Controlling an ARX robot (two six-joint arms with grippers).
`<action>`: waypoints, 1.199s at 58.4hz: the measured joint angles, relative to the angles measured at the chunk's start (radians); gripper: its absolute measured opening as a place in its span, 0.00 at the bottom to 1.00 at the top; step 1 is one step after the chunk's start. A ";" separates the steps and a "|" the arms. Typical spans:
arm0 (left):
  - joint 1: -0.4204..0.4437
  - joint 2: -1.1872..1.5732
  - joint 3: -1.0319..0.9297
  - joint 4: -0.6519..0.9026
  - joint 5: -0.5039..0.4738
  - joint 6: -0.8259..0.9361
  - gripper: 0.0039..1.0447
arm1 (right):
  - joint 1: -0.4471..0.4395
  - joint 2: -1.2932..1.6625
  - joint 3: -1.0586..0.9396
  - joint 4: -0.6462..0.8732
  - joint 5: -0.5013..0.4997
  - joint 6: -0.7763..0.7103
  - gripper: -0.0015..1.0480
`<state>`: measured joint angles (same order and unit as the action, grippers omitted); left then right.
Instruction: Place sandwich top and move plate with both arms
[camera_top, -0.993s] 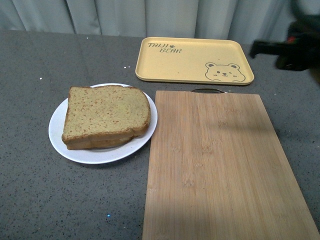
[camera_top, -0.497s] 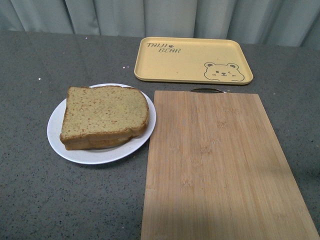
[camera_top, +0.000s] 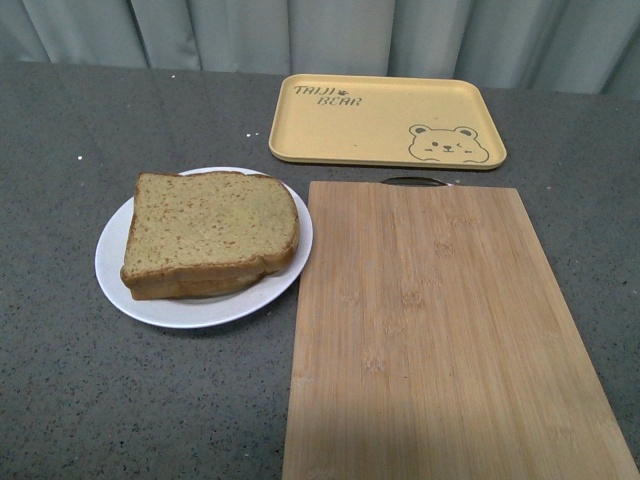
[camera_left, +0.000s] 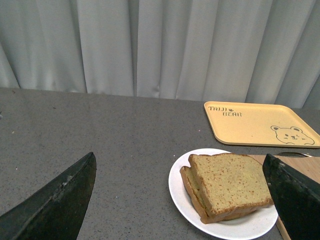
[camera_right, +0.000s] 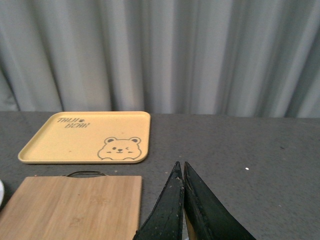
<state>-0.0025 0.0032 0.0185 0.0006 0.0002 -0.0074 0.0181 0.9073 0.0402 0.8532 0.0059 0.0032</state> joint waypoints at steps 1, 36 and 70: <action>0.000 0.000 0.000 0.000 0.000 0.000 0.94 | -0.006 -0.016 -0.003 -0.013 0.000 0.000 0.01; 0.000 0.000 0.000 0.000 0.000 0.000 0.94 | -0.016 -0.444 -0.036 -0.392 -0.005 0.000 0.01; 0.000 0.000 0.000 0.000 0.000 0.000 0.94 | -0.016 -0.705 -0.036 -0.646 -0.005 0.000 0.01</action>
<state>-0.0025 0.0032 0.0185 0.0006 0.0002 -0.0074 0.0025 0.2028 0.0040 0.2070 0.0010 0.0032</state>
